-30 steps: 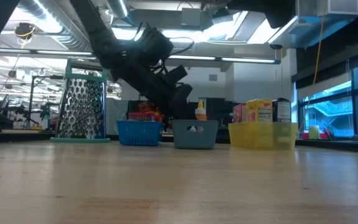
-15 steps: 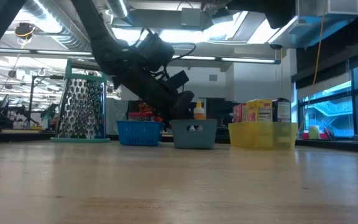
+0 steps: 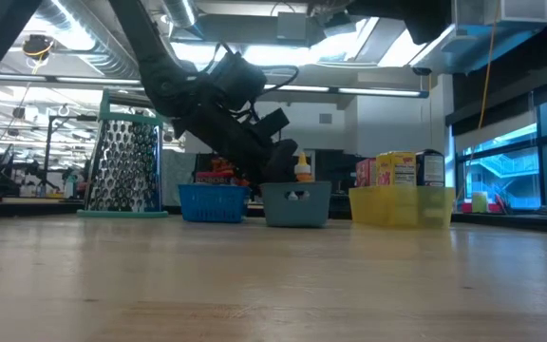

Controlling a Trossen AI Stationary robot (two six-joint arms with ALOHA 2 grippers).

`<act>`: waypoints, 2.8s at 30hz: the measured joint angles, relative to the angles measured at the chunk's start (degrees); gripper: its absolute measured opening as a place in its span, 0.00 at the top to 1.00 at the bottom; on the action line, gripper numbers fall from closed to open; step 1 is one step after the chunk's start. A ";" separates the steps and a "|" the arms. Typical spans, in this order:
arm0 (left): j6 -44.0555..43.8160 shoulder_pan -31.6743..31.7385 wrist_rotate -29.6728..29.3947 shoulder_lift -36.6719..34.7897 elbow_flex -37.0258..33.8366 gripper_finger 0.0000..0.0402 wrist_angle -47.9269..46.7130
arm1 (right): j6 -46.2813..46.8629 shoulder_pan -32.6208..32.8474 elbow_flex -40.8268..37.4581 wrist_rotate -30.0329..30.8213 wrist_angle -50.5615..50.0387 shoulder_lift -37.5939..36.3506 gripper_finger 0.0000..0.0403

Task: Pick & Place Kitchen Items
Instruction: Put the small black food coloring bottle into the dark green bin, then put the small violet food coloring bottle into the dark green bin

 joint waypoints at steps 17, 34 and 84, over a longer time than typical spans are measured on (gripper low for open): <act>0.51 0.00 1.70 -0.02 -0.02 0.80 1.64 | -0.01 -0.04 0.00 0.02 0.00 0.00 0.46; 3.53 -0.21 1.45 -5.49 0.61 0.79 -0.47 | -0.02 -0.04 0.00 0.13 -0.03 0.02 0.46; 10.50 -18.75 2.29 -36.12 0.57 0.39 -34.81 | 22.08 7.42 0.02 -0.07 0.48 0.02 0.46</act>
